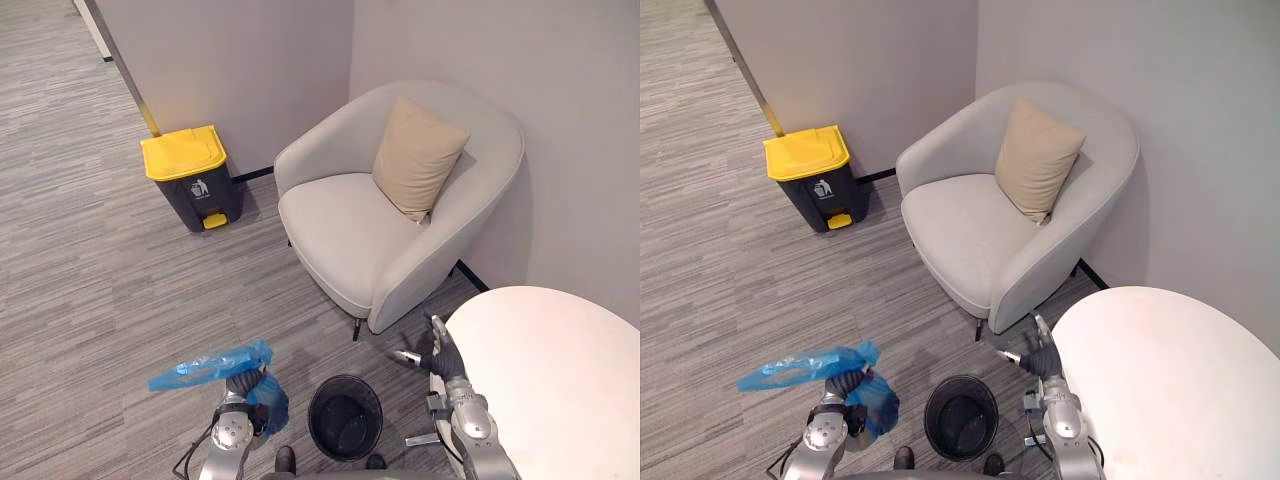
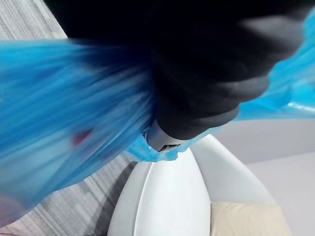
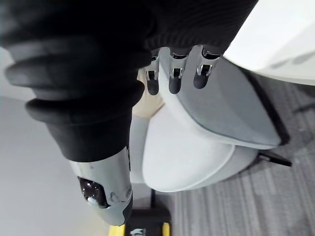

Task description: Gather rubbish on tea table into small bin, then transfer packed bag to large trash can.

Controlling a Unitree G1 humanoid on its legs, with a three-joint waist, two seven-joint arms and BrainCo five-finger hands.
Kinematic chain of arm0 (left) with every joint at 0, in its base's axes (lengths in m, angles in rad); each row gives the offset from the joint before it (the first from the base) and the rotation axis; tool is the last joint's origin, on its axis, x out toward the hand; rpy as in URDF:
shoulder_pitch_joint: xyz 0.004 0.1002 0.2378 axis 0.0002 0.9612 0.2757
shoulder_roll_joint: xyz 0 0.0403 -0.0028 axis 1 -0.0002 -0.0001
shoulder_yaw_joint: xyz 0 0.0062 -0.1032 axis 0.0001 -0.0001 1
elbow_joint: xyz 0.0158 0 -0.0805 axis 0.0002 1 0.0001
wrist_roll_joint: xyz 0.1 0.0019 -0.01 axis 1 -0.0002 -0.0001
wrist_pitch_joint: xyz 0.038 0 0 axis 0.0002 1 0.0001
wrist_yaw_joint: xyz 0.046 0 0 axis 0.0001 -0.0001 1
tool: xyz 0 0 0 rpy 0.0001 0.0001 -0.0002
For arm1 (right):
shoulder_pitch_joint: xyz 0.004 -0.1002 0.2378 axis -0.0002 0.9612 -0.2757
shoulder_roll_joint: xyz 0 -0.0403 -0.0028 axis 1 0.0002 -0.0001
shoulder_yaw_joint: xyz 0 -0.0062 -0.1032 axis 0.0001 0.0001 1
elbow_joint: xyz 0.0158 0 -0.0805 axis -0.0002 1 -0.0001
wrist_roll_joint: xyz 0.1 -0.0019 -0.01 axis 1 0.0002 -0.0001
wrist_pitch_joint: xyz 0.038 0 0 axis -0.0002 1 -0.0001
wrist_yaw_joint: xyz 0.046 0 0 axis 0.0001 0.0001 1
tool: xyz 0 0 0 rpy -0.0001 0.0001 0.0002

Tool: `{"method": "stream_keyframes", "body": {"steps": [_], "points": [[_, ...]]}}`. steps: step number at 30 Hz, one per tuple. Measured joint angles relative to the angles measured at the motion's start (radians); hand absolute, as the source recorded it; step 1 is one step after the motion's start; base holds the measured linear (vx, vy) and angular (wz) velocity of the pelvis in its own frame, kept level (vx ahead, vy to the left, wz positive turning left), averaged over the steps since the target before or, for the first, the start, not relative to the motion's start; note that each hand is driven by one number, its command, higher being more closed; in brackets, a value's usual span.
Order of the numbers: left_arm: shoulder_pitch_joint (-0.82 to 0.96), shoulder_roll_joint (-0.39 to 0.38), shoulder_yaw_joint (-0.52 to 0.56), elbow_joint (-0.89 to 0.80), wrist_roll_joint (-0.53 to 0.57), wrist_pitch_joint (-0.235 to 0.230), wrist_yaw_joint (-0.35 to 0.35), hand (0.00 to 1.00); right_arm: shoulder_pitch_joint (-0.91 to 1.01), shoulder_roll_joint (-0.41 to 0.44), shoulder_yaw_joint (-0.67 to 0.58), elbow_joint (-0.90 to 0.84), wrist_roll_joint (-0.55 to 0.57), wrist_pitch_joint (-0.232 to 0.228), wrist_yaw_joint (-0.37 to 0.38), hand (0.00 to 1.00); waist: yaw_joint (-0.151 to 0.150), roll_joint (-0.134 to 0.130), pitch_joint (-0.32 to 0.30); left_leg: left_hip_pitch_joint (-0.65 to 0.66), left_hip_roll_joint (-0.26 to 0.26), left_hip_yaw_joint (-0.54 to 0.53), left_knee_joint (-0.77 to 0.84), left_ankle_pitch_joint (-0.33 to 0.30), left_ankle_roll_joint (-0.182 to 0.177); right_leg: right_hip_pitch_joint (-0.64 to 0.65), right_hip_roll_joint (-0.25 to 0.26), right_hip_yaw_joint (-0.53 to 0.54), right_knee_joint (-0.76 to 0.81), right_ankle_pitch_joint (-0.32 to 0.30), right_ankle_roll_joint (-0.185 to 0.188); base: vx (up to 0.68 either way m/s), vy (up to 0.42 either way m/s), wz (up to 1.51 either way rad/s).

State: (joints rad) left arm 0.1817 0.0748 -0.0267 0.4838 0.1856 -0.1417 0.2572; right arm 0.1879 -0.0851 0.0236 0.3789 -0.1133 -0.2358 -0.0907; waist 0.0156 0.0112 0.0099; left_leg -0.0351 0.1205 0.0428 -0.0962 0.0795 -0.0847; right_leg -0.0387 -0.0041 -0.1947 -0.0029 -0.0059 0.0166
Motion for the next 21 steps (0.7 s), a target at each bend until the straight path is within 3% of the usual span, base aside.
{"method": "stream_keyframes", "body": {"steps": [11, 21], "points": [[0.025, 0.008, 0.037, 0.098, -0.041, -0.002, -0.045, 1.00, -0.025, 0.003, -0.020, 0.193, 0.031, 0.028, -0.004, 0.00, -0.002, -0.003, 0.003, 0.014, -0.002, -0.008, 0.000, 0.000, 0.000, 0.017, -0.002, -0.009, -0.001, -0.001, 0.001, 0.00, 0.000, 0.00], [0.036, 0.007, 0.037, 0.116, -0.082, -0.009, -0.065, 1.00, -0.078, 0.002, -0.022, 0.243, 0.063, 0.047, -0.015, 0.00, 0.001, -0.003, 0.041, 0.025, 0.000, 0.033, 0.000, 0.000, 0.000, -0.002, -0.002, 0.031, 0.020, 0.000, 0.001, 0.00, 0.003, -0.11]]}}
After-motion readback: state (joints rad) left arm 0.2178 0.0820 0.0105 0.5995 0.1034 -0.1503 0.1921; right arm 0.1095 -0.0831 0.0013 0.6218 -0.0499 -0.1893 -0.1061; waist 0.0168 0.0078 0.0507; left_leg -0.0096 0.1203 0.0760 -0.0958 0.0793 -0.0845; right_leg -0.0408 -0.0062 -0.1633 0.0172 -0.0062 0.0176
